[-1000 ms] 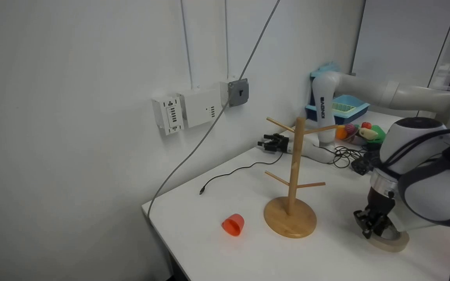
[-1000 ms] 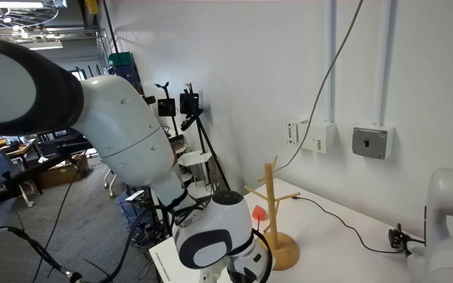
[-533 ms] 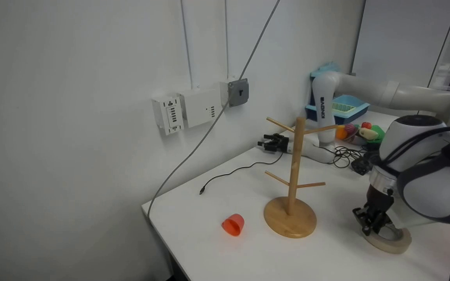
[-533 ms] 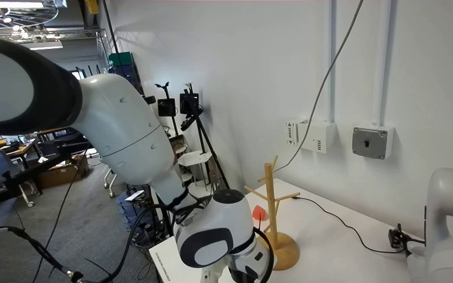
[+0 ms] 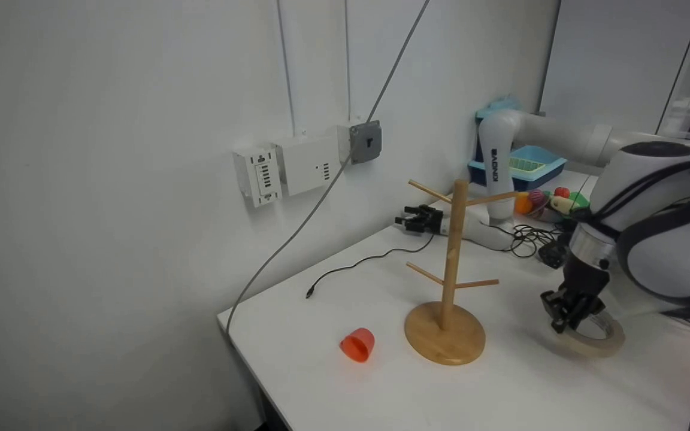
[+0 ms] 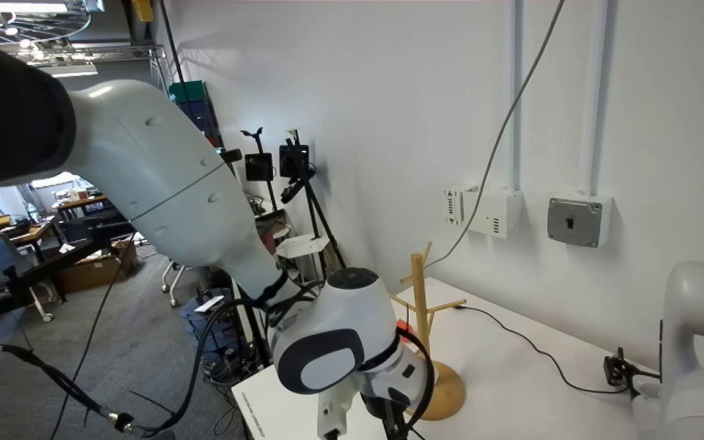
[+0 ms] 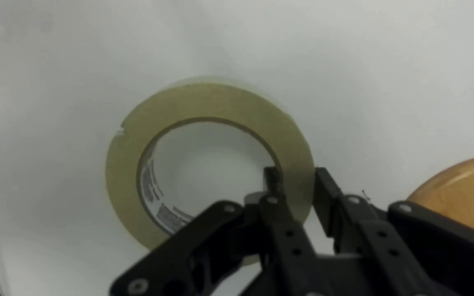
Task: Hang the tape on the wooden object
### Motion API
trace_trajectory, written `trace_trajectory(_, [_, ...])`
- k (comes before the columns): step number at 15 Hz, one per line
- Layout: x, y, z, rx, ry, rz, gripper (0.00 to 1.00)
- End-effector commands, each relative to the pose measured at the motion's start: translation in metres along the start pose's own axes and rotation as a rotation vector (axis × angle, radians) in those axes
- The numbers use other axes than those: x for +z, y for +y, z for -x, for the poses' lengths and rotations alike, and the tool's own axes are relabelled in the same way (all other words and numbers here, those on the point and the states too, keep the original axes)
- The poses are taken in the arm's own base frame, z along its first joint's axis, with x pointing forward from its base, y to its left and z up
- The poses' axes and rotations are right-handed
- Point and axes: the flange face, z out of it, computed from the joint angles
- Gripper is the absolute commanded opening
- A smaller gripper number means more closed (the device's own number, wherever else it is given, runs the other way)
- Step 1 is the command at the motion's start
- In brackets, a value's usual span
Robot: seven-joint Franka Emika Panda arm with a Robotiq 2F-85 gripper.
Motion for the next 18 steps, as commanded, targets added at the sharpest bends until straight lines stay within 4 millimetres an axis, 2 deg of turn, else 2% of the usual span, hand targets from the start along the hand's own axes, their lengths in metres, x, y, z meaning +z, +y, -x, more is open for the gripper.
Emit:
trace_trajectory(1, [-0.045,0.002,0.006,-0.07,-0.009,-0.008,0.06])
trace_trajectory(7, [-0.109,0.001,0.008,-0.188,-0.033,-0.001,0.06])
trace_trajectory(9, [-0.123,0.001,0.01,-0.232,-0.048,0.005,0.06])
trace_trajectory(13, [-0.141,0.0,0.015,-0.305,-0.089,0.0,0.06])
trace_trajectory(18, [-0.149,-0.001,0.016,-0.395,-0.1,-0.015,0.06])
